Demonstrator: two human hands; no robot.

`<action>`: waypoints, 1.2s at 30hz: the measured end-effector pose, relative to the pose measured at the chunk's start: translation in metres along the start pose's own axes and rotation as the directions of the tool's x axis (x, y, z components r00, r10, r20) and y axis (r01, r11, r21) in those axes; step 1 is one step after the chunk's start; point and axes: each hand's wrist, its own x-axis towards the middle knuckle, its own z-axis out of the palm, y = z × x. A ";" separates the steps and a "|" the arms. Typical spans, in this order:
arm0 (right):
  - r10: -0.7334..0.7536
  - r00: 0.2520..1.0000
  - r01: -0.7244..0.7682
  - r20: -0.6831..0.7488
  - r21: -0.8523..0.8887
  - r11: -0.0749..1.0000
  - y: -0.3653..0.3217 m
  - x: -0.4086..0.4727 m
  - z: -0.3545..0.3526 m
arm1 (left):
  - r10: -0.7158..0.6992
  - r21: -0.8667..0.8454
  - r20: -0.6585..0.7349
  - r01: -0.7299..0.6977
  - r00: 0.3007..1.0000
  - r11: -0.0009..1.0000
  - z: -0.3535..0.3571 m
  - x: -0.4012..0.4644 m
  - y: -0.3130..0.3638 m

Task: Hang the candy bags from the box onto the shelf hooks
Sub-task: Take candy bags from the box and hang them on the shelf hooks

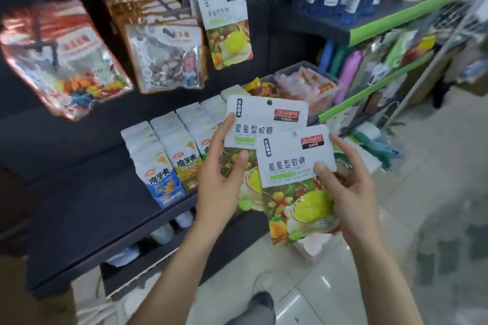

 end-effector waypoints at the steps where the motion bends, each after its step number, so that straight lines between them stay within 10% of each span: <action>1: -0.029 0.999 0.030 0.016 -0.017 0.999 -0.001 0.020 0.004 | 0.003 -0.028 -0.014 -0.004 1.000 1.000 0.008 0.019 -0.001; 16: -0.211 0.936 0.217 0.283 0.008 0.976 -0.029 0.239 0.023 | 0.113 -0.027 -0.278 -0.126 0.954 0.992 0.084 0.193 0.003; 36: -0.205 0.877 0.242 0.434 -0.031 0.970 -0.011 0.284 0.026 | 0.051 0.061 -0.489 -0.024 0.871 0.998 0.100 0.211 -0.024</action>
